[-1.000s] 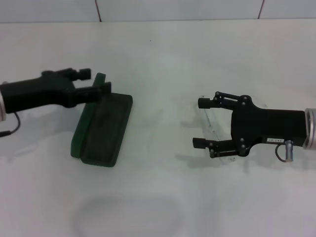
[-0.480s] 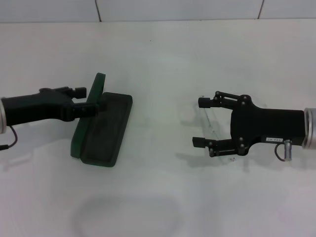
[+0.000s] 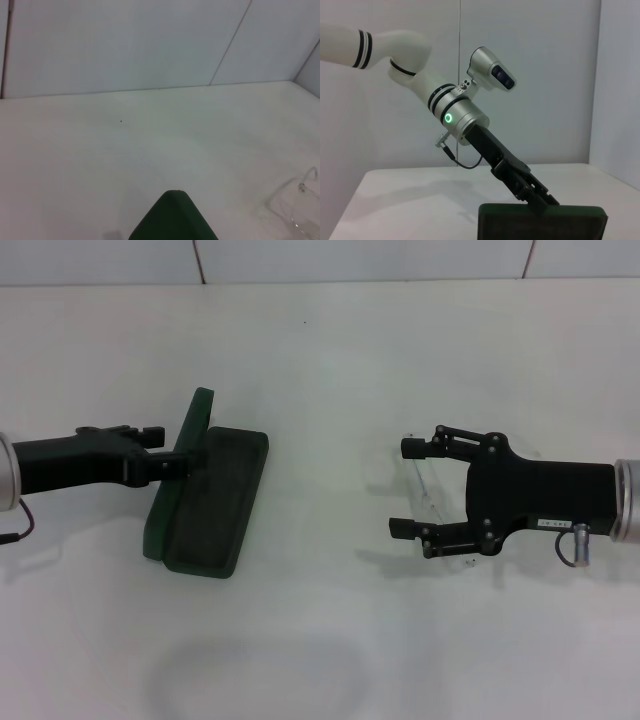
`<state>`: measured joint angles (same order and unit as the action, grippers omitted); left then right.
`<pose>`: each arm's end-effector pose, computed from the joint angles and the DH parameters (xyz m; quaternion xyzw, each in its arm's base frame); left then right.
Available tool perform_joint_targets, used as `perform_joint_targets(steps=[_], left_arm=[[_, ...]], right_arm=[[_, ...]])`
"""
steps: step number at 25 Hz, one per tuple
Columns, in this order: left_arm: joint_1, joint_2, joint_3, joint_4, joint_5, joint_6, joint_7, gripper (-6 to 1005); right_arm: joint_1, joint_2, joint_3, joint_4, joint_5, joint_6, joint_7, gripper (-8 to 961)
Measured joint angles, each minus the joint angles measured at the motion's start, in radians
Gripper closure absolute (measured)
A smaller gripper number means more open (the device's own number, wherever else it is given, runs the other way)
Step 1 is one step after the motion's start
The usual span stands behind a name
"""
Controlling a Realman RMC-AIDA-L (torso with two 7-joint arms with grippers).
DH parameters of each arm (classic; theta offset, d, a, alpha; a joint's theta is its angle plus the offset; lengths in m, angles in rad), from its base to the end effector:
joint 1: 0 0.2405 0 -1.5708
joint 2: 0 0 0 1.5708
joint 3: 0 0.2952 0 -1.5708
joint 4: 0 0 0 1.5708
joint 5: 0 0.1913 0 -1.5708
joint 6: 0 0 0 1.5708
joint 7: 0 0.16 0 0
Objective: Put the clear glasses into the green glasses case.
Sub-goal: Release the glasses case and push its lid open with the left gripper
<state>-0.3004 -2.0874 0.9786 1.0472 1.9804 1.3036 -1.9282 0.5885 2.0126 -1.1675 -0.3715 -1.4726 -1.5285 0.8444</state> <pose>-0.3106 0.3279 -0.0082 -0.8808 -0.3862 -0.1581 0.2236 0.2377 0.3293 -0.0638 -0.9462 0.0020 0.3059 0.1055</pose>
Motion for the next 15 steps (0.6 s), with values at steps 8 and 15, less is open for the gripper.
perform_joint_targets(steps=[8,15], left_arm=[[-0.002,-0.002,0.005,-0.008,0.015,-0.025,0.000,226],[-0.010,-0.002,0.017,-0.015,0.023,-0.026,-0.002,231]], right_arm=[[0.000,0.000,-0.009,0.001,0.000,0.001,-0.008,83],[0.001,-0.001,-0.011,0.004,0.000,0.001,-0.012,83]])
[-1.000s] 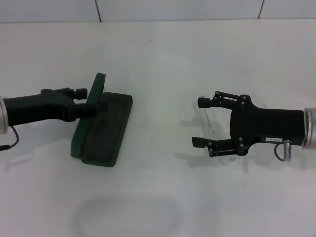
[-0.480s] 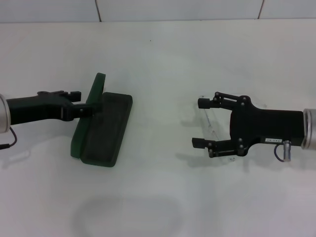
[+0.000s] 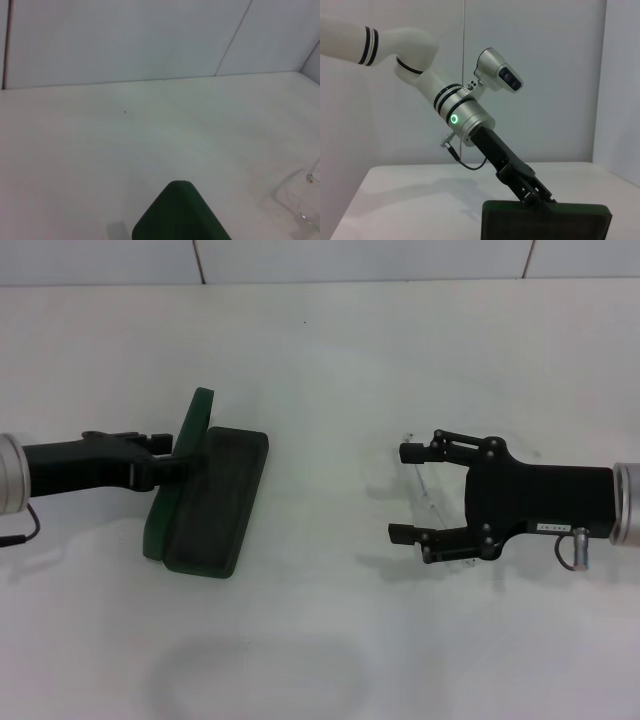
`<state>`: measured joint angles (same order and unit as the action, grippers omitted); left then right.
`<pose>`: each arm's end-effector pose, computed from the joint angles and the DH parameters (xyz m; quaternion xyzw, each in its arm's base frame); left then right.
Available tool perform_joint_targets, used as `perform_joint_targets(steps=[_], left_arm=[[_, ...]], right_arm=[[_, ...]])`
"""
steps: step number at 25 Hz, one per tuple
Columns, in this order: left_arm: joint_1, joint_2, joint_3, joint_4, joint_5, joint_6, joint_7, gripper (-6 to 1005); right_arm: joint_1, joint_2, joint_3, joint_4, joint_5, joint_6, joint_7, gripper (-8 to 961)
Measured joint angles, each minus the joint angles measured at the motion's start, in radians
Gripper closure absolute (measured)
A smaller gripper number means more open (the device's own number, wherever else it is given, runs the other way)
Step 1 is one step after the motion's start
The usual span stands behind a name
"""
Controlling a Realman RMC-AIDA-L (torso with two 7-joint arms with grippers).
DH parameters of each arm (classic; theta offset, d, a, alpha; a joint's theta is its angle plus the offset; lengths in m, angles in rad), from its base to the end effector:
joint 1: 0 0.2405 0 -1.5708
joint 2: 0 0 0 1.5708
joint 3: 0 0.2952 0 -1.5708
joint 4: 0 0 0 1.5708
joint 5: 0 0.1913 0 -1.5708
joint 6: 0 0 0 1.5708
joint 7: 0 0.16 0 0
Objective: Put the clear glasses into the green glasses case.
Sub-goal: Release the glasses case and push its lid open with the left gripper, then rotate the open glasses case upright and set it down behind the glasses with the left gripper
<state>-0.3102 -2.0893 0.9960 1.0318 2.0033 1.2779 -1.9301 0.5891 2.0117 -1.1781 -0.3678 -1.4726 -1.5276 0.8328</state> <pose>-0.3125 0.3302 -0.0142 -0.8828 -0.3869 -0.1441 0.2241 0.2384 0.3280 -0.0652 -0.9476 -0.0032 0.3025 0.1028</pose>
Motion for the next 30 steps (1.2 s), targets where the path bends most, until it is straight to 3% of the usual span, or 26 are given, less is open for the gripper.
perform_joint_targets(steps=[2,7,26,30], left_arm=[[-0.004,0.000,0.001,-0.002,0.008,0.000,0.000,233],[-0.029,0.002,0.010,-0.012,0.033,0.000,0.003,459],[-0.145,0.005,0.011,-0.010,0.136,-0.024,0.041,775],[-0.193,0.003,0.015,-0.012,0.132,-0.062,0.112,786]], right_arm=[[0.000,-0.001,0.000,0.001,0.000,0.000,0.000,83],[-0.007,-0.001,0.000,0.003,0.000,0.000,-0.004,83],[-0.054,0.001,0.000,-0.003,0.000,-0.009,-0.042,83],[-0.054,0.001,0.000,-0.001,0.000,-0.010,-0.042,83]])
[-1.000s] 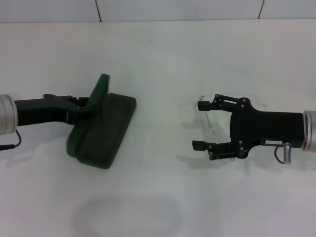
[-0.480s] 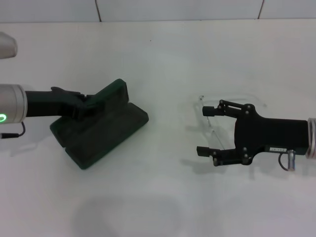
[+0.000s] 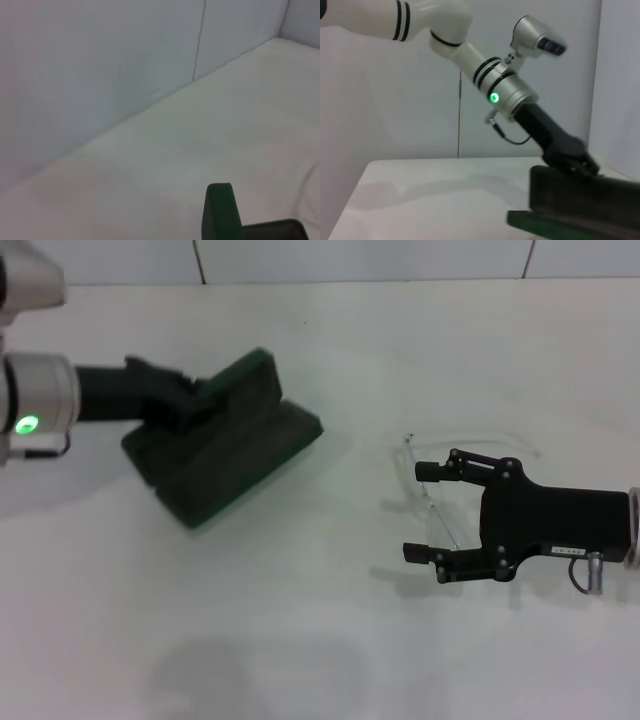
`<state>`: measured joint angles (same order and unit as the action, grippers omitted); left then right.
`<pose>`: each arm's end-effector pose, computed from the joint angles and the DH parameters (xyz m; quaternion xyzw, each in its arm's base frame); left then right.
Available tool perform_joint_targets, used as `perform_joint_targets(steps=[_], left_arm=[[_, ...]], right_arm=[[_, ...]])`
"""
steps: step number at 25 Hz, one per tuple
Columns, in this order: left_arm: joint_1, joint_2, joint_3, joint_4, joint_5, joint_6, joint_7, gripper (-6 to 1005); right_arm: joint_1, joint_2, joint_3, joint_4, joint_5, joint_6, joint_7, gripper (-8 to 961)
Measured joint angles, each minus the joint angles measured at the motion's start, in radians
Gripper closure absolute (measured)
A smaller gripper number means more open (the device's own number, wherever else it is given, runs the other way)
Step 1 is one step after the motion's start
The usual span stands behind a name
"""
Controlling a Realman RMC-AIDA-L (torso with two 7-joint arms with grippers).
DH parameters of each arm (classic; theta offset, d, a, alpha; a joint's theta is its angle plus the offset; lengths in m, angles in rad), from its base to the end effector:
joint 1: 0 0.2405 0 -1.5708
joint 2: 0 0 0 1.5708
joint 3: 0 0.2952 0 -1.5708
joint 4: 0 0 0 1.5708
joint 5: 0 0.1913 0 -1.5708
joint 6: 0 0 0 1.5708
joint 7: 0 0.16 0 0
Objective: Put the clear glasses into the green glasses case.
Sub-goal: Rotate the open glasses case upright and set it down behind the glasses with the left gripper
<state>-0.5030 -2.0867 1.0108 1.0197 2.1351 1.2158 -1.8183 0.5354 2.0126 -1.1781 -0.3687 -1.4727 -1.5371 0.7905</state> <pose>-0.2666 0.3863 -0.0183 -0.9344 -0.2476 -0.0828 0.2422 0.2544 0.3135 -0.0651 -0.9469 0.0005 0.3007 0.1139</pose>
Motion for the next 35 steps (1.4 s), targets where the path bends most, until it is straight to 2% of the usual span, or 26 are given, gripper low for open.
perform_joint_targets(steps=[4,9,11,16,23,35], left_arm=[[-0.052,0.001,0.040,-0.025,0.003,-0.057,0.091,785],[-0.123,0.002,0.145,-0.086,0.008,-0.136,0.201,768],[-0.171,0.003,0.203,-0.123,0.022,-0.144,0.214,761],[-0.224,0.001,0.274,-0.157,0.029,-0.140,0.238,744],[-0.229,-0.002,0.352,-0.158,0.025,-0.136,0.274,719],[-0.220,-0.003,0.354,-0.150,0.019,-0.144,0.268,678]], right_arm=[[0.001,0.001,-0.001,0.004,0.000,-0.001,0.000,83],[-0.001,0.005,-0.002,0.005,0.000,-0.002,-0.001,84],[-0.002,0.007,-0.003,0.005,0.000,-0.002,-0.001,84],[-0.002,0.010,-0.003,0.005,0.000,-0.002,-0.001,84],[-0.003,0.011,-0.005,0.017,0.000,-0.001,-0.015,84],[0.001,0.011,-0.005,0.018,0.000,-0.001,-0.022,84]])
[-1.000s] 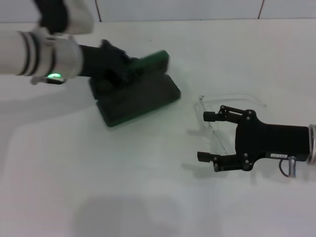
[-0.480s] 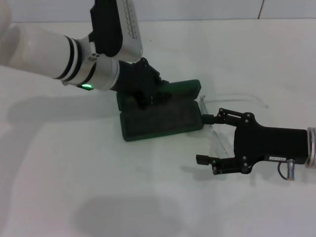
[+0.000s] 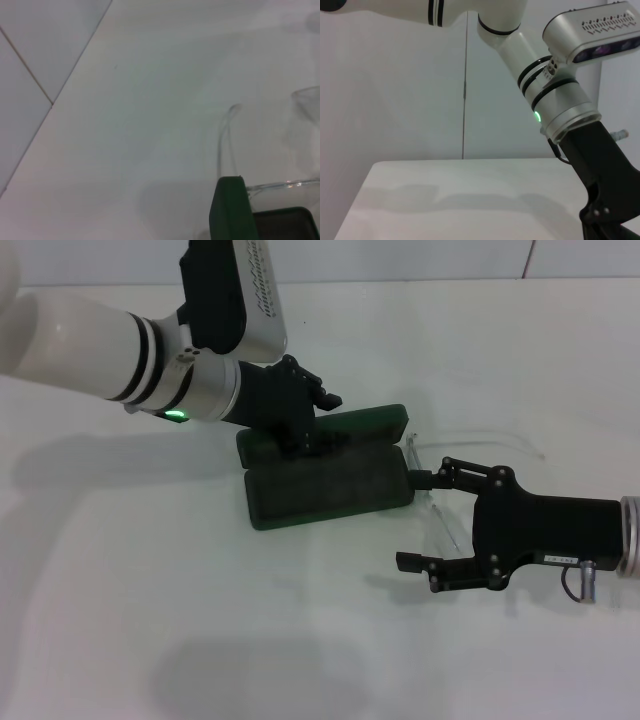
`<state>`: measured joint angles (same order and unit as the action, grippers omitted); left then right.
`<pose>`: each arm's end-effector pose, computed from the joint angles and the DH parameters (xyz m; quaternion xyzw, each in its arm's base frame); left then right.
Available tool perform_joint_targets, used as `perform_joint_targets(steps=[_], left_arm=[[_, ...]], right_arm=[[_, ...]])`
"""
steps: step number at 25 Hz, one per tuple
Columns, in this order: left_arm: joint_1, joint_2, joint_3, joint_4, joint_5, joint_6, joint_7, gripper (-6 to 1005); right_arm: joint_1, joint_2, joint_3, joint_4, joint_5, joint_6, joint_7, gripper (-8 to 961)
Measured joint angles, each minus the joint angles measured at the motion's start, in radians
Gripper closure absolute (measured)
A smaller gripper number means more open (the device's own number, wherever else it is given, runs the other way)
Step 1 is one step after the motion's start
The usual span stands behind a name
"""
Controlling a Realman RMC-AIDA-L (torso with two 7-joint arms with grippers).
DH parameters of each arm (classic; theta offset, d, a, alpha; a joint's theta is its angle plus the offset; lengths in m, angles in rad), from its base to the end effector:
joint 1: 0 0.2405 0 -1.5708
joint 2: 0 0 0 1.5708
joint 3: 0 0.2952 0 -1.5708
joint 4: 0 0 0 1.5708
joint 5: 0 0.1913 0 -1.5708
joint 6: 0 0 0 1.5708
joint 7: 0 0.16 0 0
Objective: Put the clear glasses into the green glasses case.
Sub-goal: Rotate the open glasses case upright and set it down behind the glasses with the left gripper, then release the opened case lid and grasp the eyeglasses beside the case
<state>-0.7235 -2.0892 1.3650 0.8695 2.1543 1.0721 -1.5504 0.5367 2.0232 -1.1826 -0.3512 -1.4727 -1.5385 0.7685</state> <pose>-0.1962 0.4073 -0.0930 -0.9870 0.0284 0.0275 0.1560 0.2532 0.3094 -0.0713 -0.9464 -0.0015 0.3036 0.1098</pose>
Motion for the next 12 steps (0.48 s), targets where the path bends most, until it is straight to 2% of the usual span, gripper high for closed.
perform_joint_targets(steps=[2,4,7,10,12], left_arm=[[0.000,0.000,0.002,0.007,0.002,0.004,-0.001,671],[0.007,0.000,0.002,0.027,0.002,0.010,-0.007,623],[0.048,0.001,-0.002,0.086,-0.012,0.011,-0.014,550],[0.107,0.002,-0.005,0.153,-0.106,0.011,-0.006,527],[0.144,0.003,-0.005,0.165,-0.214,0.011,0.034,528]], right_arm=[[0.000,0.000,0.000,0.000,0.000,0.001,0.000,84],[0.000,-0.001,0.000,0.000,0.002,0.004,0.000,84],[0.000,-0.003,0.000,0.000,0.004,0.009,0.001,84],[0.002,-0.004,0.003,0.000,0.006,0.010,0.001,84],[0.003,-0.005,0.008,-0.001,0.007,0.011,0.003,84]])
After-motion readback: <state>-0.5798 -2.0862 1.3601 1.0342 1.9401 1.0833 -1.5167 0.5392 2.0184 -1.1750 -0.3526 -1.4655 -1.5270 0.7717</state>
